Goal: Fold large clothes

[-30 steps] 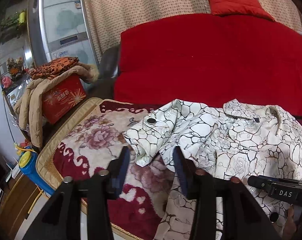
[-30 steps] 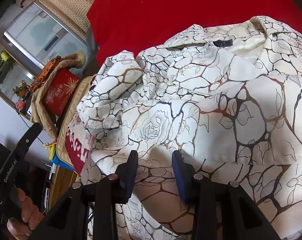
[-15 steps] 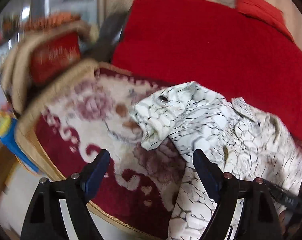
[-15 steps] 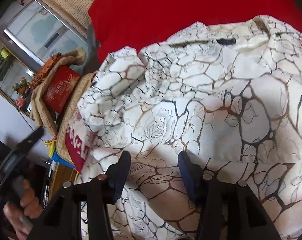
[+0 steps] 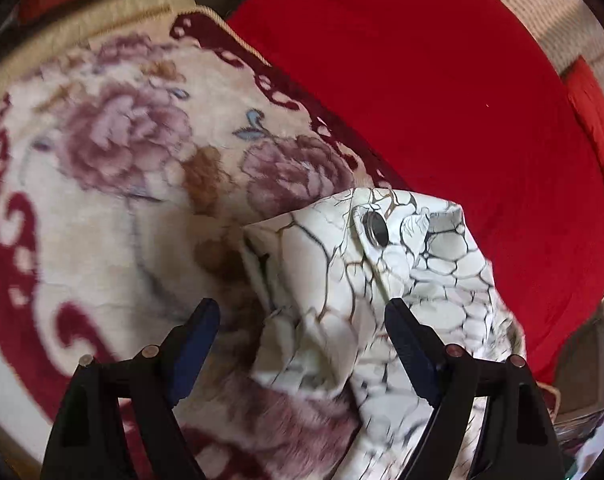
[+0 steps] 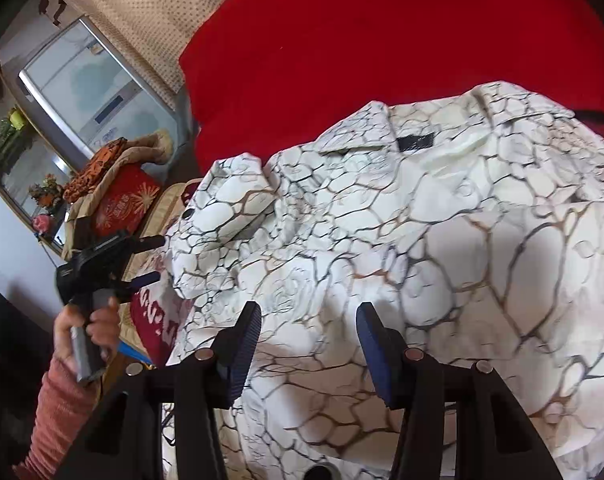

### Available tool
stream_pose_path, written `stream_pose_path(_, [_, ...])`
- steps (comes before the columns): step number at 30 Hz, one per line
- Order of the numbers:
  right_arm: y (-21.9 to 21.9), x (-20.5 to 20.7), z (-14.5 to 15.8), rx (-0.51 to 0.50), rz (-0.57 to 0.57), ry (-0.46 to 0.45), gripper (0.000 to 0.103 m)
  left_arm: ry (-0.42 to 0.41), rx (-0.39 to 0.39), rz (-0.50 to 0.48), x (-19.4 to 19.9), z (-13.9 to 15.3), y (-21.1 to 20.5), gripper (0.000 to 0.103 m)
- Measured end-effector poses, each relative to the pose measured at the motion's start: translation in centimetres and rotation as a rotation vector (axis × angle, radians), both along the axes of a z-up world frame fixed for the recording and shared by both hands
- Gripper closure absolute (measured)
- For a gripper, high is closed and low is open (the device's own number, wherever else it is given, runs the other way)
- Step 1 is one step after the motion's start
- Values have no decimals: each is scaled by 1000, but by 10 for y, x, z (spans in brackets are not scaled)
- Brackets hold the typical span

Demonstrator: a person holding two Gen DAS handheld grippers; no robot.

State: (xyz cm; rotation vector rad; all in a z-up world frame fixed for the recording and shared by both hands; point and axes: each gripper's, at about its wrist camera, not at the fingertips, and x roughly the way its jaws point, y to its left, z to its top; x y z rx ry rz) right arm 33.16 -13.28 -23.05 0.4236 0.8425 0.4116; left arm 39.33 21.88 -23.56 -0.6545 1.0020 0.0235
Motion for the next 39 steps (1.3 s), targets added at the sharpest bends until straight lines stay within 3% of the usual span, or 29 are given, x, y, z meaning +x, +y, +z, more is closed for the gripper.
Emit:
stream_pose_path(1, [-3,-1,1,-4,-7,-3,49,2,-22,-5,5,-5,-2,36])
stream_pose_path(2, [-6,-1,1,-7,-14,-5,49,8,-39,-16,10,-9,-6,65])
stream_pose_path(3, [-10,-2,0,-9,-21,-6,49,19,-48,-32,14,-11,-10,76])
stream_pose_path(4, [-13,-2,1,-13,-29,-9,49,20,-52,-45,17,-11,-13,94])
stream_pose_path(6, [-21,-4,2,-20,-53,-15,49,0,-16,-64,17,-2,-23,95])
stream_pose_path(8, [-29,-5,3,-17,-76,-22,49,-51,81,-99,13,22,-40,97])
stream_pose_path(12, [-46,-11,10,-9,-125,-53,49,-144,174,-193,0,79,-83,98])
stream_pose_path(17, [-72,-17,20,27,-192,-77,49,-227,214,-354,-24,153,-155,98])
stream_pose_path(21, [-98,-24,27,67,-258,-91,49,-272,198,-524,-49,198,-227,98])
stream_pose_path(24, [-123,-30,30,107,-321,-96,49,-270,129,-678,-70,222,-287,97])
stream_pose_path(25, [-134,-32,31,125,-344,-96,49,-257,108,-722,-74,225,-300,91])
stream_pose_path(27, [-152,-35,32,162,-386,-87,49,-211,47,-823,-83,227,-327,63])
stream_pose_path(28, [-162,-37,31,183,-404,-80,49,-201,26,-865,-89,230,-337,44])
stream_pose_path(29, [-174,-39,30,219,-427,-68,46,-216,27,-884,-96,233,-342,38])
stream_pose_path(33, [-203,-42,28,319,-472,-52,33,-288,96,-872,-101,239,-335,37])
stream_pose_path(37, [-212,-42,27,330,-459,-27,32,-251,190,-737,-68,216,-302,37])
stream_pose_path(39, [-208,-34,24,288,-421,27,32,-230,298,-654,-50,191,-280,37])
